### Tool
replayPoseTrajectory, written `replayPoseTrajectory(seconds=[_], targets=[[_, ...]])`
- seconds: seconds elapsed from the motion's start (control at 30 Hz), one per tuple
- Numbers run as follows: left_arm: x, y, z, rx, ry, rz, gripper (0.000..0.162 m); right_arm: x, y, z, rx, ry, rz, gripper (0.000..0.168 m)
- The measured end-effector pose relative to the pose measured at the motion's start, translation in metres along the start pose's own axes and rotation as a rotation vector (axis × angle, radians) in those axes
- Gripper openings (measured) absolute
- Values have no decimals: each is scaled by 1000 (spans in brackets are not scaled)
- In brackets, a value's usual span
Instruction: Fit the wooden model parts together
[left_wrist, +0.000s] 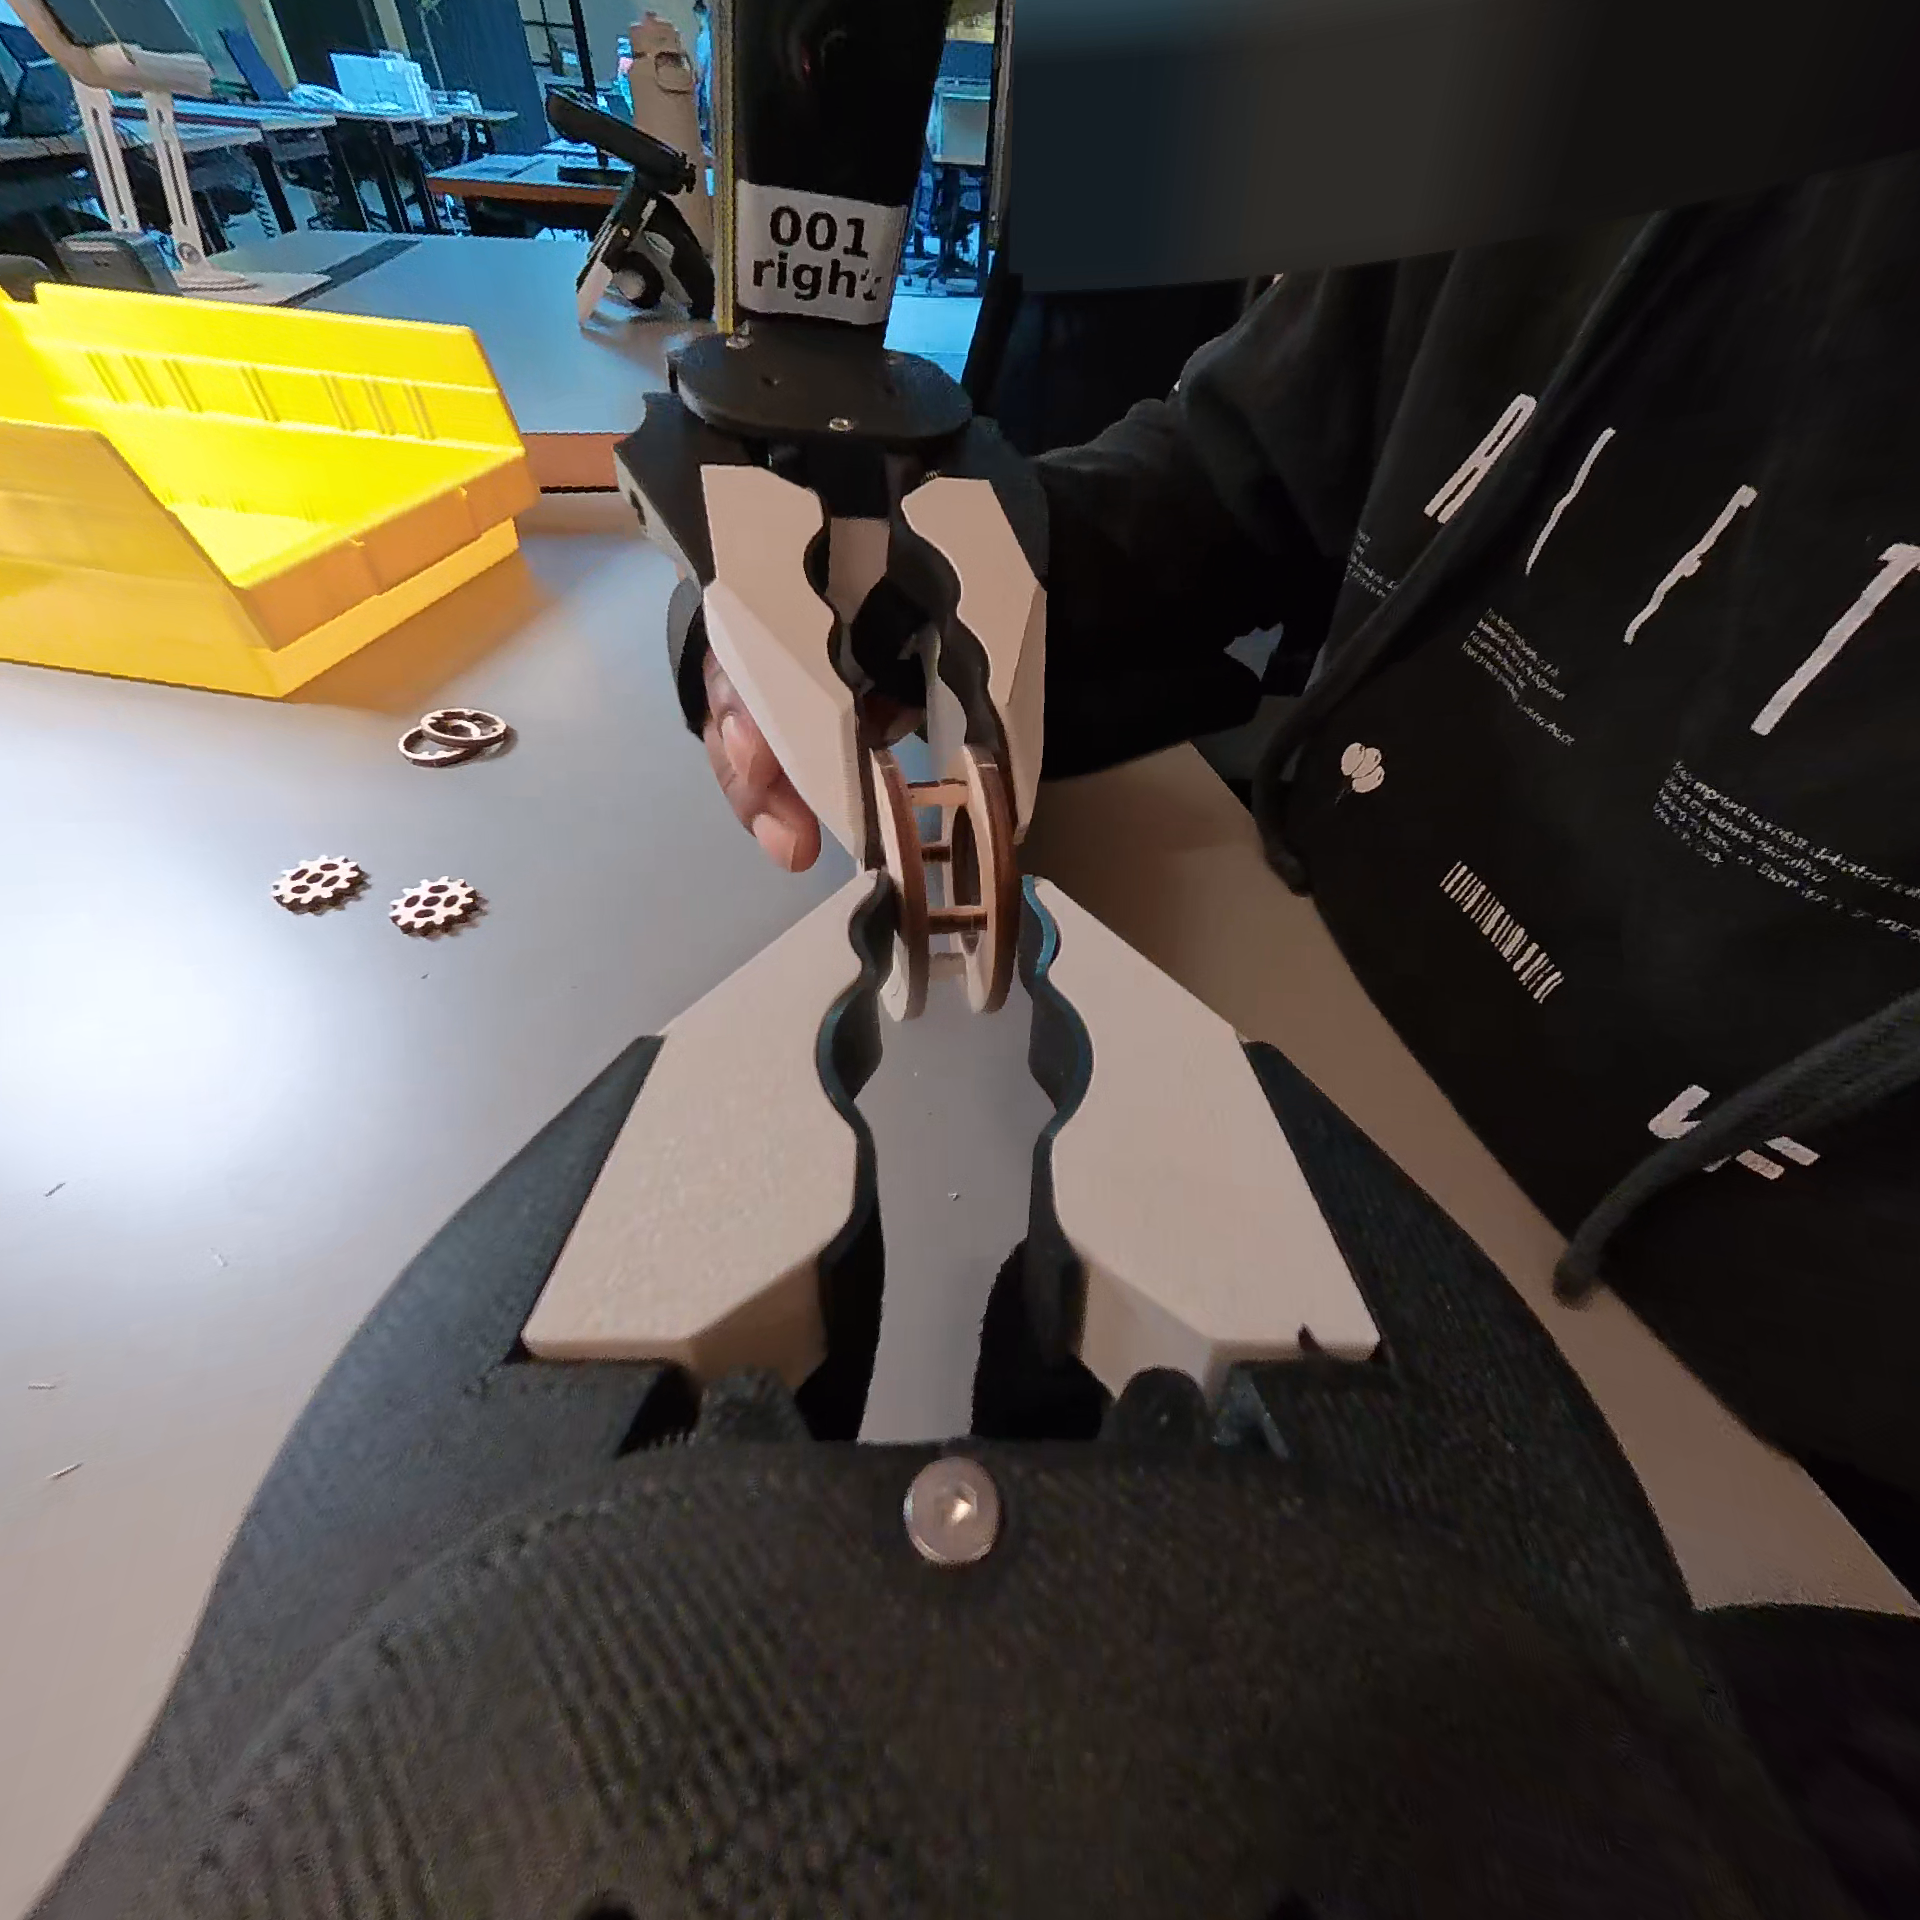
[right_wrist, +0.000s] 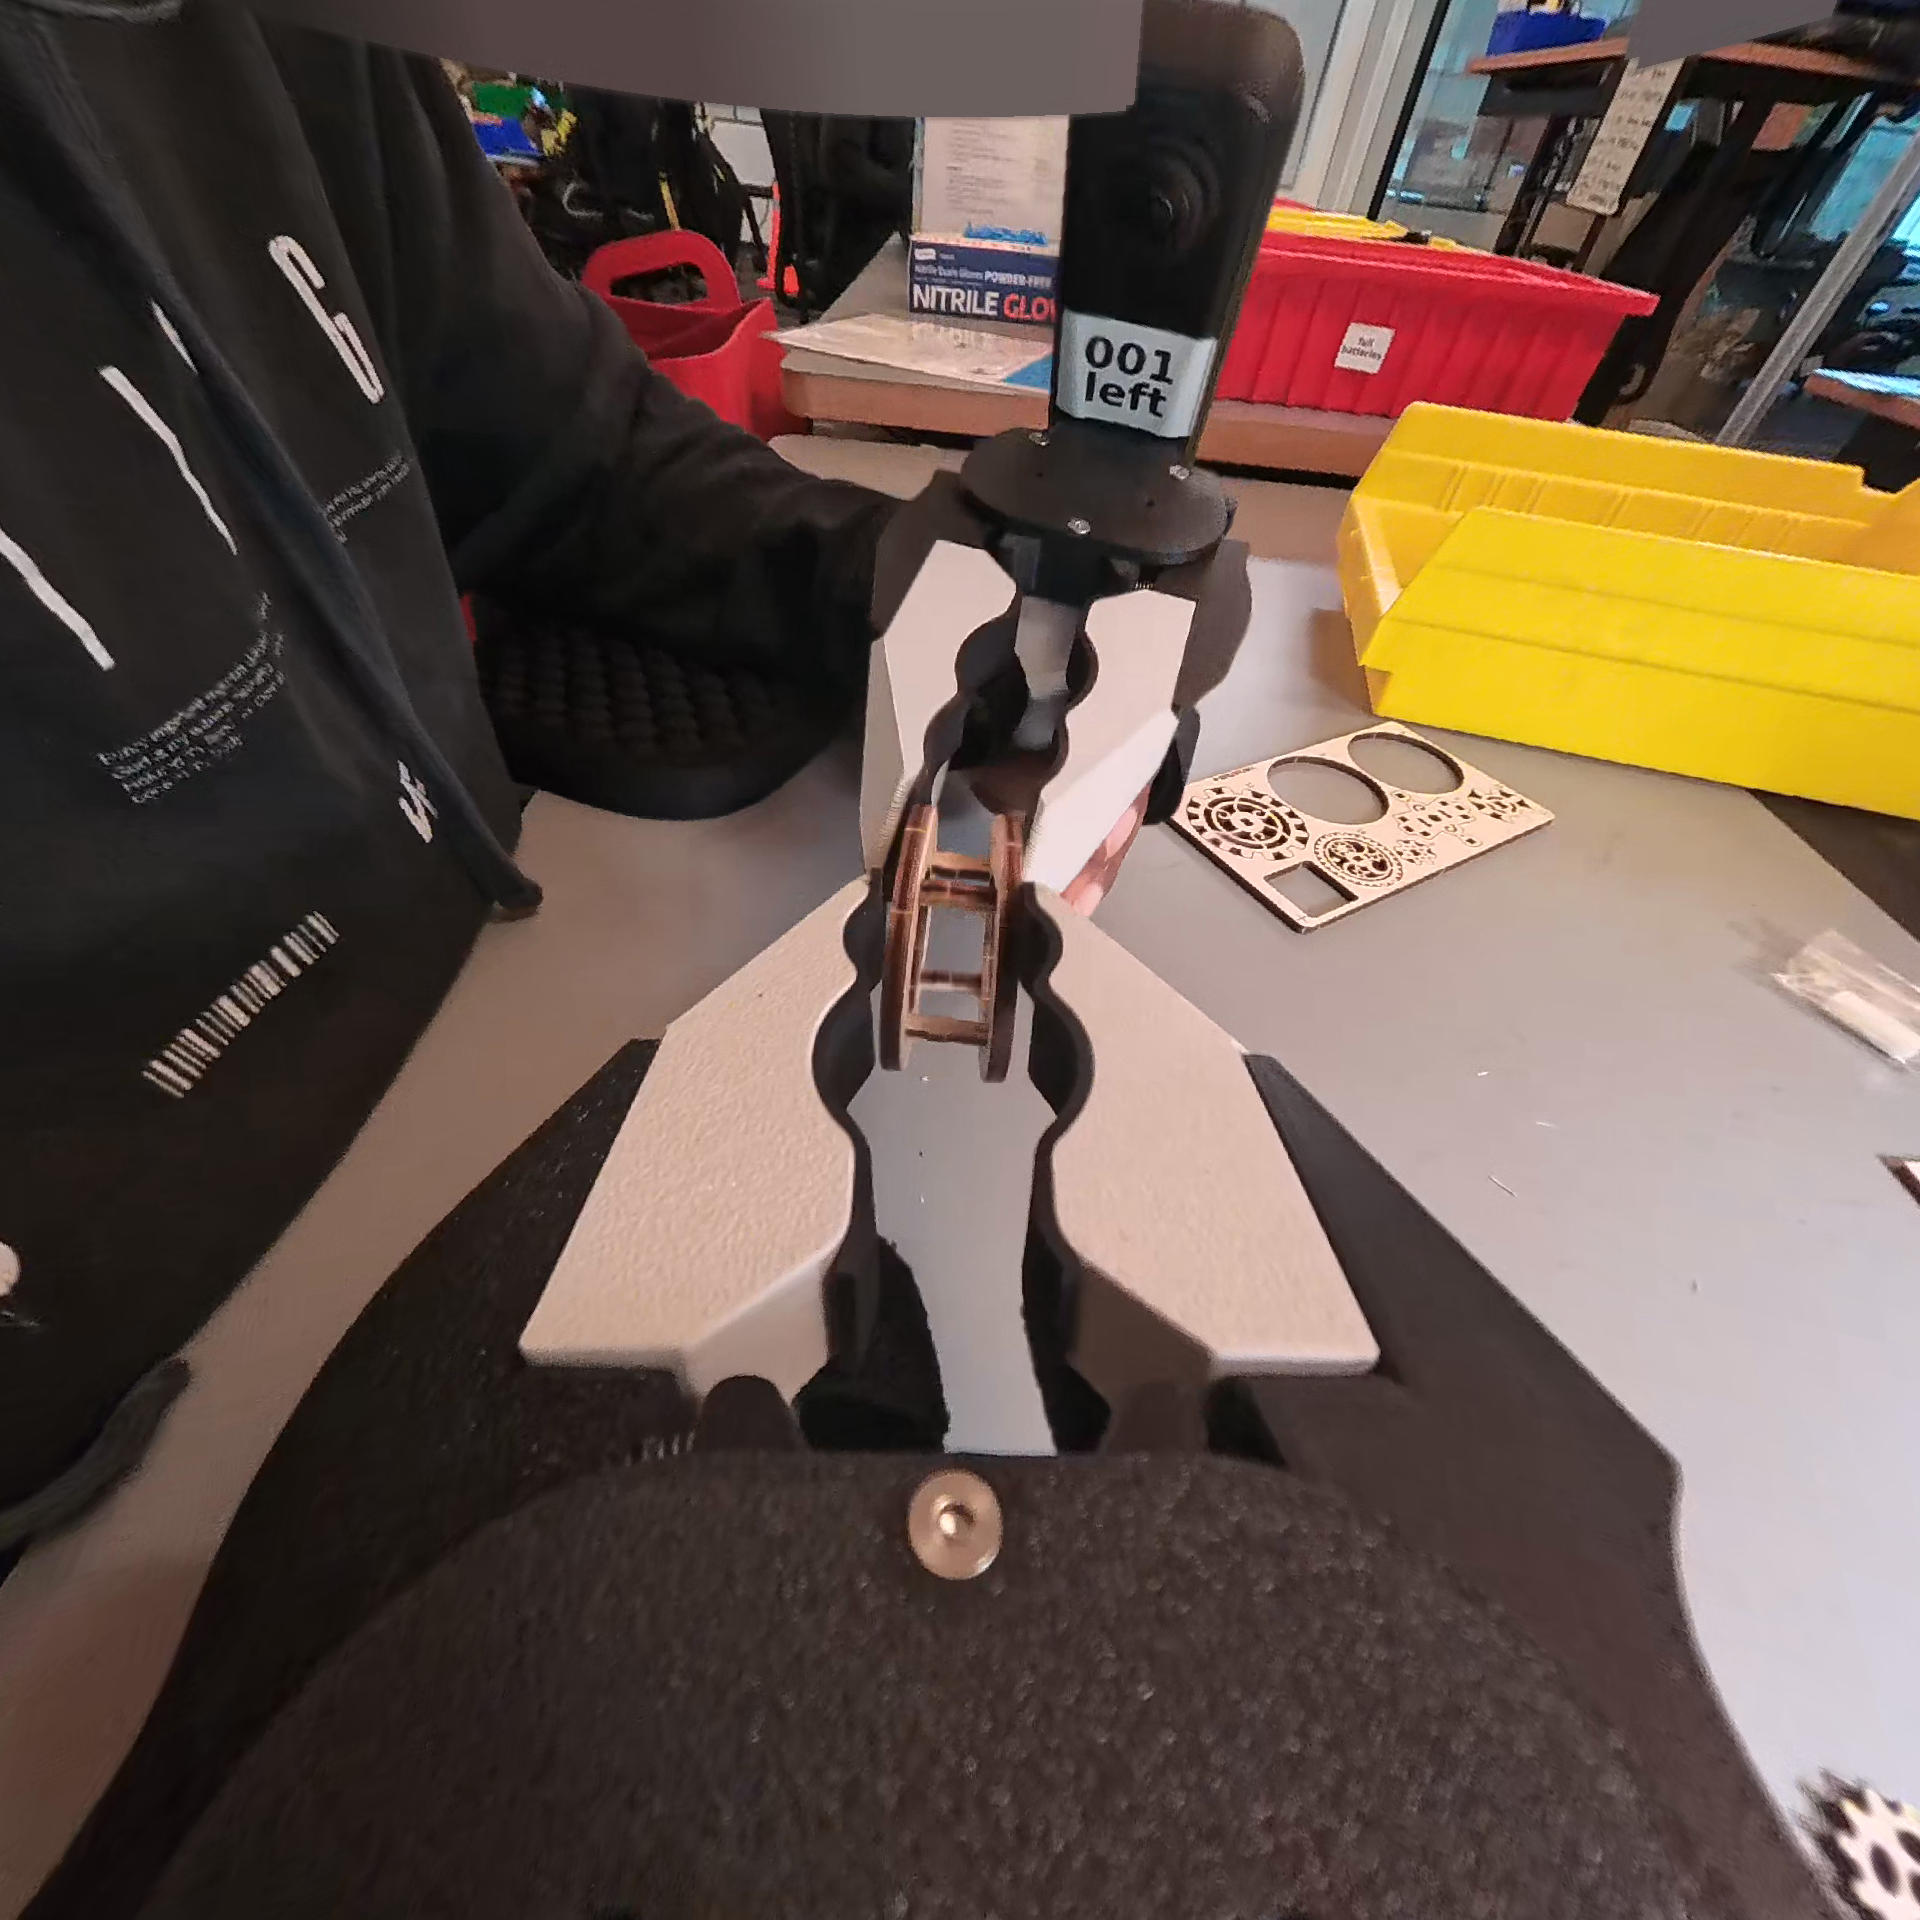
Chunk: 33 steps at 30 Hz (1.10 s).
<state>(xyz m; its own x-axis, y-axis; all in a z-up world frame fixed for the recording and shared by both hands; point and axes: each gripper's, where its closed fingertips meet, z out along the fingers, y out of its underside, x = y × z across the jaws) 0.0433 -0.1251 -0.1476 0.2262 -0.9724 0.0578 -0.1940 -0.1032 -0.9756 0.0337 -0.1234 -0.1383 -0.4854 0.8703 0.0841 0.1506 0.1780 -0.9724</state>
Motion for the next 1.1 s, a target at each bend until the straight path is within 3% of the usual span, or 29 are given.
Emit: replayPoseTrajectory(seconds=[0.63,1.1], targets=[[-16,-4,-1,-22,-124,-51,22,10,8,0,-33,36,72,21],[-19,-5,-4,1,-125,-84,19,15,7,1,-24,64,100,22]])
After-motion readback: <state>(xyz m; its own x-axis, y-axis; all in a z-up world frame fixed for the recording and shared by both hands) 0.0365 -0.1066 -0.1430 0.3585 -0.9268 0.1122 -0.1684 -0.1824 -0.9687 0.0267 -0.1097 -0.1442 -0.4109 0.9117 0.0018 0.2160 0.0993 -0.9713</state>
